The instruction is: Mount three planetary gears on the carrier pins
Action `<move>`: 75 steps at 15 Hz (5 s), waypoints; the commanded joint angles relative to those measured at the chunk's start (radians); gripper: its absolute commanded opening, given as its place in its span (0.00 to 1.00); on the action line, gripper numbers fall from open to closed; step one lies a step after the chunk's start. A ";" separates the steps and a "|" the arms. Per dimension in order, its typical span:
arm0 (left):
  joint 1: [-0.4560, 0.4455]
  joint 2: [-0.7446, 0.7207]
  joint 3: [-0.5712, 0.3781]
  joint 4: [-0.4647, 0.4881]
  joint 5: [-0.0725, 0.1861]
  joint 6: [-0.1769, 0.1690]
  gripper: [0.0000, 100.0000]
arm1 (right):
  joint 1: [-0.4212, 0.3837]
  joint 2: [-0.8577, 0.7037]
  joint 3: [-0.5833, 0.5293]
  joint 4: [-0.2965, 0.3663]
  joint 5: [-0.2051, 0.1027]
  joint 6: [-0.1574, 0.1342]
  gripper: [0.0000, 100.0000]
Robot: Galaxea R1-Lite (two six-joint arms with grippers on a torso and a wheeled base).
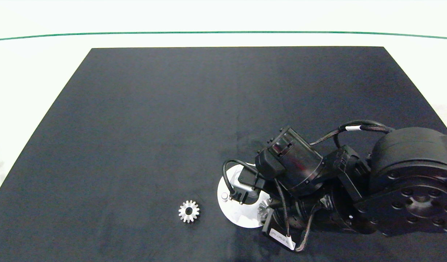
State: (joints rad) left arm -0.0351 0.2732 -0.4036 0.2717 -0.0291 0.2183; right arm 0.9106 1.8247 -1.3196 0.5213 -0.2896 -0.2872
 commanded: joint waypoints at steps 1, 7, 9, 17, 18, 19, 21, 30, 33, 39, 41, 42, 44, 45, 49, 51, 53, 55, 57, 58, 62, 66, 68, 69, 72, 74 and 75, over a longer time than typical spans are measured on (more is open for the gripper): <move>0.000 0.004 -0.001 0.000 0.000 0.001 1.00 | -0.003 0.001 0.000 0.003 -0.002 -0.003 1.00; 0.000 -0.002 0.009 -0.003 -0.002 0.001 1.00 | -0.018 -0.139 0.065 0.005 -0.002 0.005 1.00; 0.000 -0.003 0.011 -0.003 -0.002 0.000 1.00 | -0.096 -0.305 0.132 0.011 -0.002 -0.003 1.00; 0.003 -0.035 0.016 0.000 -0.008 0.001 1.00 | -0.381 -0.535 0.290 0.079 0.032 -0.001 1.00; 0.001 -0.043 0.017 0.000 -0.008 0.001 1.00 | -0.403 -0.536 0.335 0.048 0.058 0.025 1.00; 0.001 -0.051 0.017 0.000 -0.008 0.001 1.00 | -0.406 -0.533 0.382 -0.017 0.066 0.057 1.00; 0.003 -0.062 0.019 0.000 -0.008 0.001 1.00 | -0.406 -0.513 0.494 -0.213 0.066 0.065 1.00; 0.001 -0.058 0.029 0.001 -0.008 0.001 1.00 | -0.404 -0.374 0.536 -0.426 0.107 0.066 1.00; 0.003 -0.062 0.028 0.001 -0.006 0.001 1.00 | -0.404 -0.366 0.482 -0.428 0.115 0.066 1.00; 0.003 -0.062 0.031 0.000 -0.006 0.001 1.00 | -0.407 -0.334 0.465 -0.429 0.153 0.068 1.00; 0.003 -0.057 0.032 0.001 -0.006 0.001 1.00 | -0.409 -0.311 0.464 -0.437 0.158 0.068 1.00; 0.003 -0.054 0.032 0.001 -0.006 0.001 1.00 | -0.411 -0.297 0.461 -0.448 0.159 0.068 1.00; 0.003 -0.052 0.032 0.001 -0.006 0.001 1.00 | -0.420 -0.268 0.451 -0.474 0.159 0.068 1.00; 0.004 -0.052 0.032 0.001 -0.006 0.001 1.00 | -0.420 -0.258 0.445 -0.475 0.159 0.068 1.00; 0.003 -0.052 0.031 0.001 -0.006 0.001 1.00 | -0.421 -0.231 0.428 -0.477 0.161 0.068 1.00; 0.003 -0.052 0.032 0.001 -0.006 0.001 1.00 | -0.423 -0.219 0.405 -0.477 0.161 0.068 1.00; 0.003 -0.052 0.032 0.001 -0.006 0.001 1.00 | -0.421 -0.209 0.392 -0.475 0.161 0.068 1.00; 0.003 -0.052 0.032 0.001 -0.006 0.001 1.00 | -0.420 -0.208 0.390 -0.474 0.167 0.068 1.00; 0.001 -0.051 0.031 0.000 -0.006 0.001 1.00 | -0.421 -0.203 0.388 -0.477 0.167 0.068 0.96; 0.001 -0.051 0.031 0.000 -0.006 0.001 1.00 | -0.421 -0.203 0.387 -0.475 0.167 0.068 0.95; 0.001 -0.051 0.031 0.000 -0.006 0.001 1.00 | -0.423 -0.202 0.378 -0.475 0.167 0.068 0.86; 0.001 -0.052 0.032 0.000 -0.006 0.001 1.00 | -0.426 -0.202 0.378 -0.471 0.167 0.068 0.78; 0.001 -0.051 0.029 0.000 -0.006 0.001 1.00 | -0.432 -0.194 0.378 -0.471 0.167 0.066 0.74; 0.001 -0.051 0.029 0.000 -0.006 0.001 1.00 | -0.432 -0.193 0.378 -0.471 0.167 0.066 0.72; 0.001 -0.051 0.031 0.000 -0.006 0.001 1.00 | -0.432 -0.186 0.378 -0.472 0.167 0.066 0.66; 0.001 -0.046 0.032 0.000 -0.006 0.001 1.00 | -0.432 -0.183 0.378 -0.471 0.167 0.066 0.62; 0.001 -0.045 0.032 0.000 -0.006 0.001 1.00 | -0.432 -0.176 0.378 -0.474 0.165 0.066 0.60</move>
State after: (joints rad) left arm -0.0336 0.2247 -0.3717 0.2702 -0.0349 0.2183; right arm 0.4781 1.6413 -0.9419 0.0485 -0.1226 -0.2194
